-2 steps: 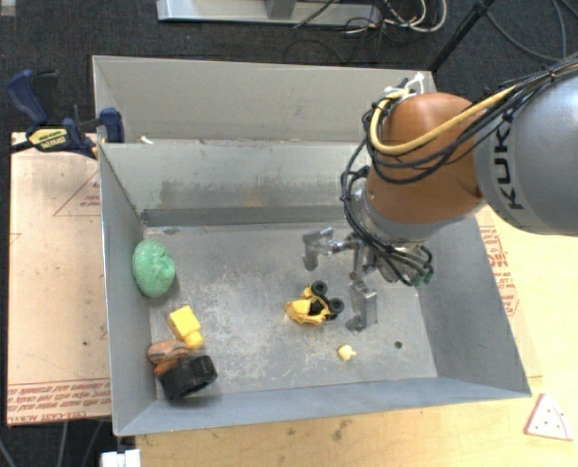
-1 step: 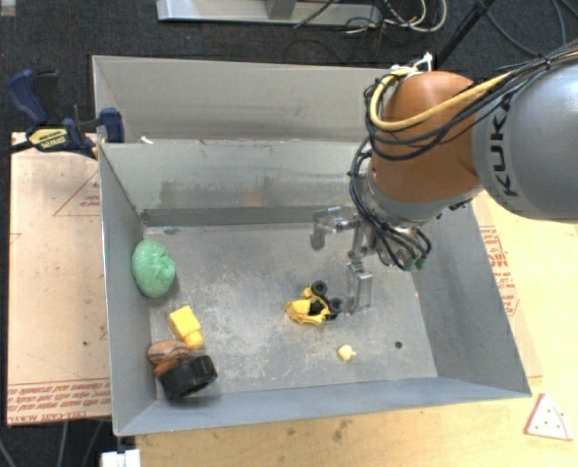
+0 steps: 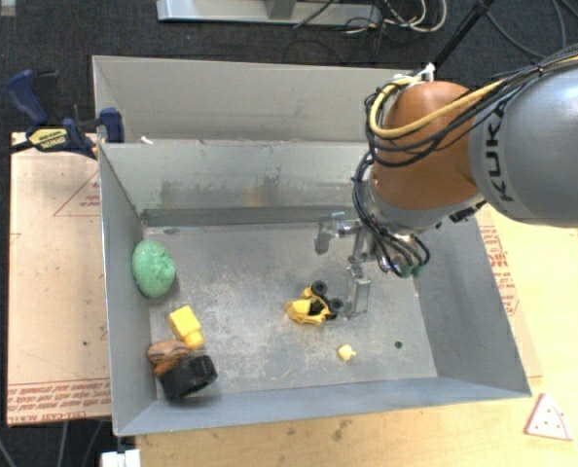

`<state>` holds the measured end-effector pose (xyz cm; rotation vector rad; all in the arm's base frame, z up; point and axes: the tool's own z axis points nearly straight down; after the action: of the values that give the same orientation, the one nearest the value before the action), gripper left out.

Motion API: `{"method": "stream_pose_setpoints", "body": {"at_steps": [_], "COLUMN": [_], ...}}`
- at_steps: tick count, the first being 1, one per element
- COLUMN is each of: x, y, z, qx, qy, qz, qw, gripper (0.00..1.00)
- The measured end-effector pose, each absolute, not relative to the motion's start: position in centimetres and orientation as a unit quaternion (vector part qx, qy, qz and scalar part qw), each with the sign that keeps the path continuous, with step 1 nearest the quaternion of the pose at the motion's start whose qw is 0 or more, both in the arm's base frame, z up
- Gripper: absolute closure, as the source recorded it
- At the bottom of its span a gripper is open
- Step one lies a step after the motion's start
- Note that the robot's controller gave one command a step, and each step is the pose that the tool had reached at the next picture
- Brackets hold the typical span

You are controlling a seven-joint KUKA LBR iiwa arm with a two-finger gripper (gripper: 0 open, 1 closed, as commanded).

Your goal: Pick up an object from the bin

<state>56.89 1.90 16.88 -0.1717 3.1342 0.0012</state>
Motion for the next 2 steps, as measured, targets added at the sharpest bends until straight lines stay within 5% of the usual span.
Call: {"method": "stream_pose_setpoints", "body": {"at_steps": [1,2], "x": [57.9,57.2], "y": [2.2,4.0], "z": [12.4,7.0], "qx": [-0.197,-0.288], "qy": [0.98,0.958], "qz": [0.0,0.001], "qw": [0.004,0.002], "gripper": [0.0,1.0]}}
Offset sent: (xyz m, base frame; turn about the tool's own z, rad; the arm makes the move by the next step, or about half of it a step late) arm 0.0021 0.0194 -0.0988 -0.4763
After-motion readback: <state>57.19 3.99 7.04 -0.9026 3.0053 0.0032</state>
